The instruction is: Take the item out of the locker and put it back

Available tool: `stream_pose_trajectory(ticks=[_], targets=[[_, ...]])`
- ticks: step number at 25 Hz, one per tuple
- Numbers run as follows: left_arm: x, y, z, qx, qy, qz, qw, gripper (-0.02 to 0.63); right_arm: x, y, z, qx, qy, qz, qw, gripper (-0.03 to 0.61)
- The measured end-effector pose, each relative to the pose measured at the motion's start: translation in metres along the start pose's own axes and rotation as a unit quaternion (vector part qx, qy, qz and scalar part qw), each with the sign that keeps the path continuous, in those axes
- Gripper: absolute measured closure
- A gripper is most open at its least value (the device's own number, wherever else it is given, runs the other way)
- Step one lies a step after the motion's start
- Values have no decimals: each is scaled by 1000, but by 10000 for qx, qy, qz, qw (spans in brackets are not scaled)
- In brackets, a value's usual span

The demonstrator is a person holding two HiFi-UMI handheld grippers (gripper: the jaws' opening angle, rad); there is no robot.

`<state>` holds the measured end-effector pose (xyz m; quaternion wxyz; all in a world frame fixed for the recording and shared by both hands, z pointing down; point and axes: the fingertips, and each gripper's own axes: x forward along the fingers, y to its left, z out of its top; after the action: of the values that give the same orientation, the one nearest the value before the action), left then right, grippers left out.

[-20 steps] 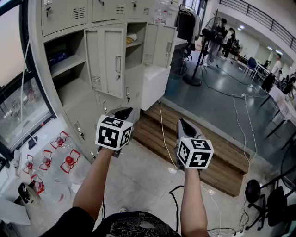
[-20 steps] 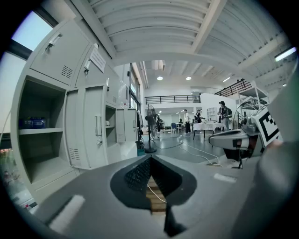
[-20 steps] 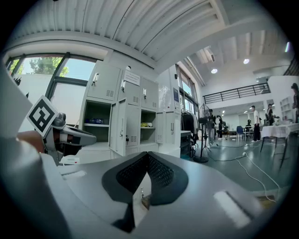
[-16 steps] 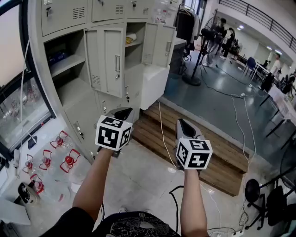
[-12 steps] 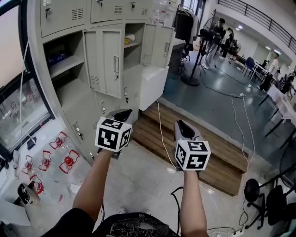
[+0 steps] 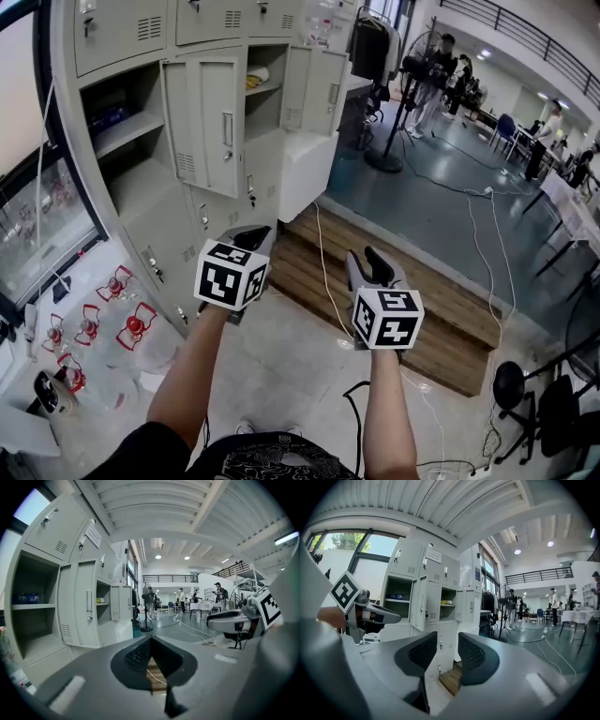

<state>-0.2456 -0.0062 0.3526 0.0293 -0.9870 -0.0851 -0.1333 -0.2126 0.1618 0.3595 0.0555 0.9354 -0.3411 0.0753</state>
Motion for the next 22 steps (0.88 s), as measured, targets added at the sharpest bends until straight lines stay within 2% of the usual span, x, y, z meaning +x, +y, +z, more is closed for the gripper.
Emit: stream_pose_trajectory(ticks=[15,22], targets=[[24,-25,6,27,54,139,9999,613,5,-34,-4,142,-67,190,9997,253],[40,-42,14,76,39,220,9997,612,4,-60,-5,254,-111,321,9991,202]])
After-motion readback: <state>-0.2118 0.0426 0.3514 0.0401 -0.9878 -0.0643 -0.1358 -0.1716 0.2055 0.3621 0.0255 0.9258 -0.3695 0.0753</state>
